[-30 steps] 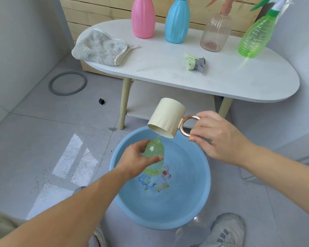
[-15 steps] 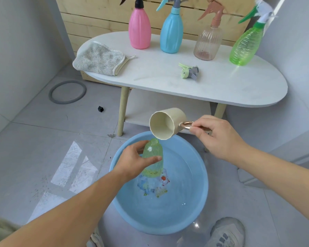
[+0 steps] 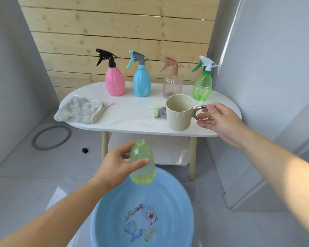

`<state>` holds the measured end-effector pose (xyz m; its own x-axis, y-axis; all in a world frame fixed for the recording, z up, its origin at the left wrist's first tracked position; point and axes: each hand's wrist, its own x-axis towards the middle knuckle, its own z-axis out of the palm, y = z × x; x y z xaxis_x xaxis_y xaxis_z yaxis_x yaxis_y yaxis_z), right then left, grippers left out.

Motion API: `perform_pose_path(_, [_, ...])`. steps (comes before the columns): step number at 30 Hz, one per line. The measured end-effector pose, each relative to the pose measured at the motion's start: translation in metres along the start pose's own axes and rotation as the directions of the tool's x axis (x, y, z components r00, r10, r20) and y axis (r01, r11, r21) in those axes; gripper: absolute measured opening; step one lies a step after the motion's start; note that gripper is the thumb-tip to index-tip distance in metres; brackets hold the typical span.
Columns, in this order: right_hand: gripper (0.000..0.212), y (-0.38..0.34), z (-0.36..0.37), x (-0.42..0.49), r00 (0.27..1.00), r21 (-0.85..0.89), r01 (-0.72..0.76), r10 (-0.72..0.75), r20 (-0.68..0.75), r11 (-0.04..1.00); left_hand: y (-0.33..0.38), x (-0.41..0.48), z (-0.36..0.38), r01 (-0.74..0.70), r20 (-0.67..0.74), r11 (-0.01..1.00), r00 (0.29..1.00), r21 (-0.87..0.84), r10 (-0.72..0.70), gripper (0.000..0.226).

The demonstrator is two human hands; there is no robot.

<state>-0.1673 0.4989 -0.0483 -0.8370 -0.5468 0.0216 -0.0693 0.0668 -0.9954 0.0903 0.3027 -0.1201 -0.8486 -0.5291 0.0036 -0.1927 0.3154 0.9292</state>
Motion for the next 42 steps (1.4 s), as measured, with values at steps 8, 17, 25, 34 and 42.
perform_pose_path(8, [0.028, 0.014, -0.051, 0.042, 0.987, 0.127, -0.132, 0.142, -0.074, 0.983, 0.057, 0.035, -0.009, -0.106, 0.039, 0.994, 0.993, -0.022, 0.107, 0.041])
perform_pose_path(17, [0.028, 0.027, -0.052, 0.068, 0.965, 0.045, -0.239, 0.243, -0.102, 0.97, 0.082, 0.07, -0.025, -0.166, 0.006, 0.985, 0.986, -0.038, 0.166, 0.038])
perform_pose_path(25, [0.024, 0.027, -0.045, 0.078, 0.942, -0.184, -0.262, 0.21, -0.263, 0.947, 0.082, 0.088, -0.028, -0.19, -0.038, 0.98, 0.981, -0.053, 0.188, 0.036])
perform_pose_path(34, [0.033, 0.01, -0.039, 0.069, 0.939, -0.662, -0.188, -0.064, -0.337, 0.726, 0.081, 0.093, -0.027, -0.2, -0.04, 0.979, 0.979, -0.031, 0.198, 0.033])
perform_pose_path(42, [0.017, -0.061, 0.047, 0.064, 0.824, -0.787, 0.318, -0.564, -0.046, 0.529, 0.083, 0.108, -0.038, -0.233, -0.104, 0.972, 0.967, 0.015, 0.233, 0.032])
